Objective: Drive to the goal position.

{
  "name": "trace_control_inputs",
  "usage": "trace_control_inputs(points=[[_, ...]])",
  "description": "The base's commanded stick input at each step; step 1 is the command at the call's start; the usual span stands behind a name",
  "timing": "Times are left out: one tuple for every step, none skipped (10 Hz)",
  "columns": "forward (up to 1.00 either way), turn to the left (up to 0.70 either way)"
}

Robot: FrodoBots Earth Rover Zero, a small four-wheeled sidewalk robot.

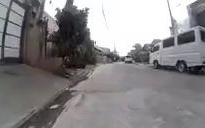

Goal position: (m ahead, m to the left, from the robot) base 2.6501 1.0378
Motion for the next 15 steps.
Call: trace_control_inputs(points=[[0.67,0.0],[0.67,0.0],[0.67,0.0],[0.67,0.0],[0.66,0.0],[0.66,0.0],[0.65,0.0],[0.65,0.0],[0.65,0.0],[0.65,0.0],[0.65,0.0],[0.65,0.0],[0.65,0.0],[0.65,0.0],[0.65,0.0]])
